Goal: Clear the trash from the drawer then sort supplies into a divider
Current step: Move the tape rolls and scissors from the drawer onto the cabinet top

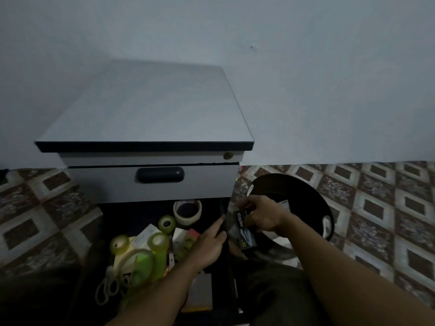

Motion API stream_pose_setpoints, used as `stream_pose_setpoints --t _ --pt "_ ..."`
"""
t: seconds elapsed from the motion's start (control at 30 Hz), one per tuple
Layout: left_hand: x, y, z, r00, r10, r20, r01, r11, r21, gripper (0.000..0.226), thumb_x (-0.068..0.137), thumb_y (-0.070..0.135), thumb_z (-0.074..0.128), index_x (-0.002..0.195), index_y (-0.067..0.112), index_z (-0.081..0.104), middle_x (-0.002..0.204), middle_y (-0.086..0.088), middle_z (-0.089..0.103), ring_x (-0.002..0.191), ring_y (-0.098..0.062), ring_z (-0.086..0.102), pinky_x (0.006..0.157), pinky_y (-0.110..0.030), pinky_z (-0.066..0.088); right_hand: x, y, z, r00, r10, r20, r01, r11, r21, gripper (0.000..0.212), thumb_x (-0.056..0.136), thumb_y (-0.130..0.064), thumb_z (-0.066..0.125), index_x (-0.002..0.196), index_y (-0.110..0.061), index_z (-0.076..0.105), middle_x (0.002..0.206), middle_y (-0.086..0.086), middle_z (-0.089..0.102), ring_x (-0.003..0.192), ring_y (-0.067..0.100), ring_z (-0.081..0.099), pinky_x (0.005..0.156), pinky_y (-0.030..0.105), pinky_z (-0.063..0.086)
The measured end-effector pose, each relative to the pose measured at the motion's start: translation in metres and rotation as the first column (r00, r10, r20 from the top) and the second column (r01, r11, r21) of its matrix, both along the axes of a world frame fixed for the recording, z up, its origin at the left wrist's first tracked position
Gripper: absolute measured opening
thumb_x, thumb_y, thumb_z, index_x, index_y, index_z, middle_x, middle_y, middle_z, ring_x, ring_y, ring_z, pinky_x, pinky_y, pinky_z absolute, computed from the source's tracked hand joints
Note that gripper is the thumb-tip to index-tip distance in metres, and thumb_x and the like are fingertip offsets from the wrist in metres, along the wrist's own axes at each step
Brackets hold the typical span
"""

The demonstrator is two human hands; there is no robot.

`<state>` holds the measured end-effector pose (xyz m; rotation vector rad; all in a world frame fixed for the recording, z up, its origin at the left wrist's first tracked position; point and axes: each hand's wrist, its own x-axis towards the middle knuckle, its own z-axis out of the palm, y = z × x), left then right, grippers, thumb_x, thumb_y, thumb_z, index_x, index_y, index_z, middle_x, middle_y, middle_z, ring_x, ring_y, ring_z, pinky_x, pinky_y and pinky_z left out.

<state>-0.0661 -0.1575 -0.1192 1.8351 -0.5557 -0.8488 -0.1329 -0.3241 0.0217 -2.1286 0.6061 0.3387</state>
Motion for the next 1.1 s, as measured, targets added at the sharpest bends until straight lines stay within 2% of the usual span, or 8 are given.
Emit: stream_pose_setpoints --t 0.07,0.17,0.3,0.5,0.67,0.77,0.87,1.1 --pt "-0.007 -0.013 -0.007 1.000 0.000 0.015 0.000 1.000 0.010 0.053 0.102 0.039 0.038 0.152 0.045 0.023 0.162 0.010 0.024 0.147 -0.014 0.026 0.119 -0.038 0.029 -0.004 -0.014 -0.003 0.999 -0.035 0.011 0.035 0.999 0.011 0.039 0.085 0.003 0.064 0.121 -0.011 0.060 0.105 0.006 0.060 0.088 0.029 0.065 0.073 0.044 0.059" --pt "-0.017 -0.020 -0.017 0.998 0.036 0.055 -0.035 0.999 -0.023 0.050 0.105 0.035 0.035 0.147 0.058 0.020 0.163 0.013 0.018 0.149 -0.015 0.022 0.111 -0.027 0.028 -0.010 -0.035 -0.012 0.996 -0.084 0.023 0.083 0.996 0.032 0.039 0.086 0.003 0.065 0.121 -0.012 0.059 0.108 0.007 0.058 0.080 0.023 0.061 0.065 0.038 0.055" --pt "-0.022 -0.020 -0.025 0.994 0.090 0.068 -0.081 0.990 -0.119 0.048 0.101 0.043 0.036 0.127 0.081 0.023 0.161 0.019 0.018 0.148 -0.008 0.018 0.120 -0.037 0.025 -0.018 -0.059 -0.025 0.986 -0.163 0.019 0.161 0.985 0.060 0.038 0.087 0.002 0.065 0.120 -0.014 0.058 0.107 0.005 0.057 0.081 0.023 0.061 0.059 0.030 0.052" --pt "-0.022 -0.022 -0.028 0.989 0.106 0.100 -0.092 0.986 -0.137 0.047 0.092 0.050 0.035 0.123 0.083 0.025 0.158 0.025 0.019 0.148 -0.001 0.014 0.123 -0.036 0.020 -0.022 -0.090 -0.050 0.950 -0.310 0.035 0.306 0.949 0.076 0.041 0.088 0.003 0.063 0.125 -0.012 0.057 0.115 0.012 0.059 0.090 0.031 0.064 0.064 0.037 0.056" --pt "-0.022 -0.020 -0.028 0.991 0.091 0.096 -0.078 0.989 -0.129 0.049 0.103 0.038 0.036 0.129 0.078 0.025 0.161 0.023 0.016 0.148 -0.001 0.012 0.123 -0.035 0.019 -0.029 -0.106 -0.063 0.893 -0.431 0.127 0.435 0.900 -0.002 0.047 0.089 0.000 0.061 0.133 -0.015 0.055 0.124 0.014 0.060 0.095 0.032 0.066 0.074 0.044 0.059" --pt "-0.021 -0.018 -0.028 0.993 0.080 0.089 -0.068 0.990 -0.126 0.050 0.105 0.036 0.036 0.130 0.076 0.024 0.161 0.022 0.015 0.149 -0.002 0.011 0.122 -0.033 0.018 -0.034 -0.106 -0.067 0.906 -0.411 0.104 0.421 0.901 -0.105 0.052 0.091 -0.007 0.064 0.140 -0.017 0.050 0.132 0.015 0.056 0.107 0.032 0.062 0.087 0.049 0.056" --pt "-0.021 -0.018 -0.025 0.994 0.069 0.081 -0.060 0.992 -0.108 0.050 0.107 0.032 0.036 0.132 0.072 0.023 0.162 0.021 0.015 0.148 -0.003 0.012 0.120 -0.029 0.018 -0.037 -0.103 -0.069 0.922 -0.382 0.068 0.387 0.917 -0.101 0.052 0.090 -0.008 0.065 0.139 -0.017 0.049 0.142 0.018 0.048 0.116 0.031 0.059 0.092 0.048 0.054" --pt "-0.015 -0.015 -0.009 0.999 -0.010 0.051 0.011 1.000 -0.020 0.051 0.107 0.031 0.036 0.151 0.050 0.018 0.164 0.013 0.008 0.151 -0.009 0.007 0.120 -0.028 0.015 -0.029 -0.085 -0.046 0.925 -0.369 0.090 0.374 0.927 -0.039 0.043 0.091 -0.006 0.063 0.133 -0.011 0.054 0.123 0.011 0.059 0.093 0.023 0.062 0.078 0.040 0.055"
